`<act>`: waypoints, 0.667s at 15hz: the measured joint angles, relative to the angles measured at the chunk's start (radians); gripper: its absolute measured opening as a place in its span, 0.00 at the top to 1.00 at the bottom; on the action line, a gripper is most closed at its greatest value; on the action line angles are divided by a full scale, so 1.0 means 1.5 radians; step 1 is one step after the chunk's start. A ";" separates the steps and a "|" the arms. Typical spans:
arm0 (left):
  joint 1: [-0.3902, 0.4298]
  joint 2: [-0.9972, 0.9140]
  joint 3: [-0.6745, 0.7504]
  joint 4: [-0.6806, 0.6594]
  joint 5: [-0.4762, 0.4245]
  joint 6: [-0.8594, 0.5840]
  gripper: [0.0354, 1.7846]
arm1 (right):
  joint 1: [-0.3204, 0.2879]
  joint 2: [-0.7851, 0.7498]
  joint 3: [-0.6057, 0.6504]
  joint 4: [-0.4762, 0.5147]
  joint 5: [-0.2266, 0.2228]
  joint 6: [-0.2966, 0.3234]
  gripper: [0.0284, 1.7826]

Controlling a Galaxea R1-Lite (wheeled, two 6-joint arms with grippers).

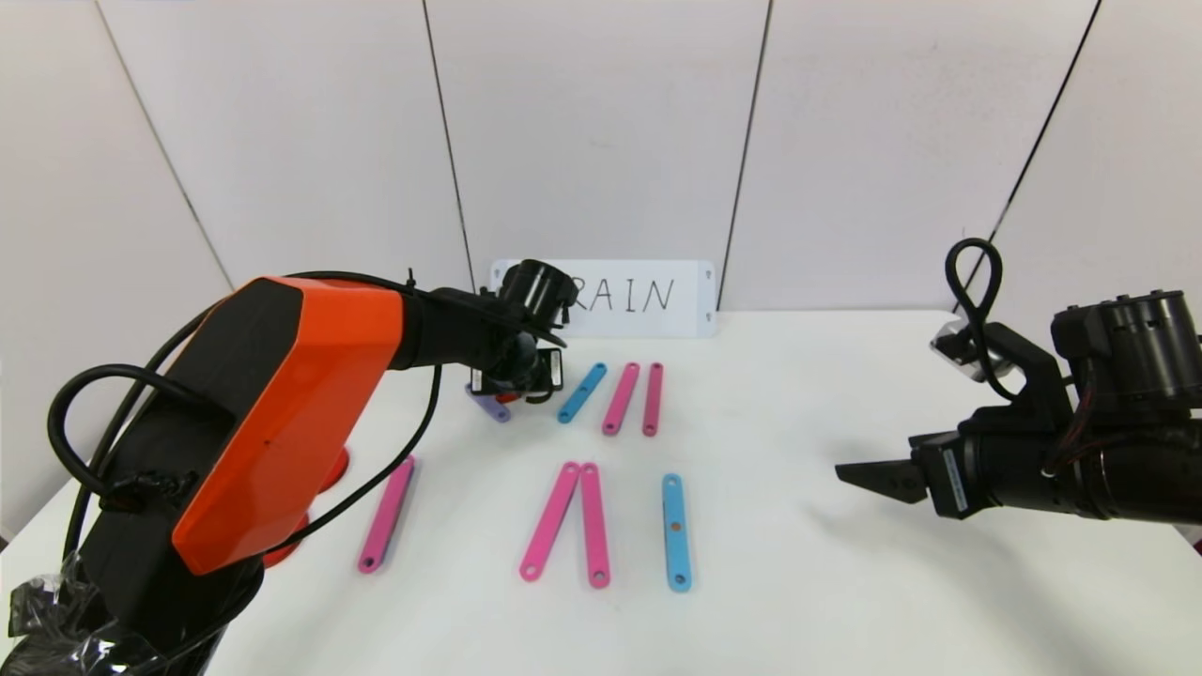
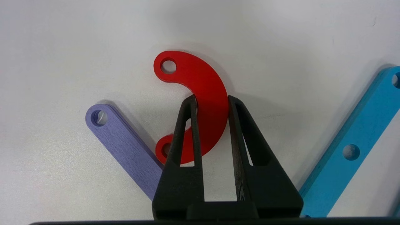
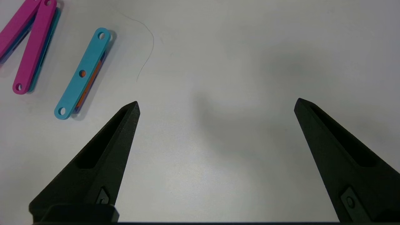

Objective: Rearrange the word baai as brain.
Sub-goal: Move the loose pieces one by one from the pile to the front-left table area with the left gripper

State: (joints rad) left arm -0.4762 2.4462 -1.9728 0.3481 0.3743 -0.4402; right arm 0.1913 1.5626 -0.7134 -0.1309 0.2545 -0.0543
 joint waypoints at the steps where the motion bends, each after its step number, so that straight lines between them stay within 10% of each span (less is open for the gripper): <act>1: -0.001 -0.001 0.000 0.001 0.000 0.001 0.85 | 0.000 0.000 0.000 0.000 0.000 0.000 0.03; 10: 0.000 -0.058 0.001 0.016 0.000 0.034 0.85 | 0.000 -0.002 0.000 0.000 0.000 0.000 0.03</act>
State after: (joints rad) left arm -0.4766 2.3591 -1.9719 0.3723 0.3747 -0.3887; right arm 0.1915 1.5600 -0.7130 -0.1309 0.2545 -0.0547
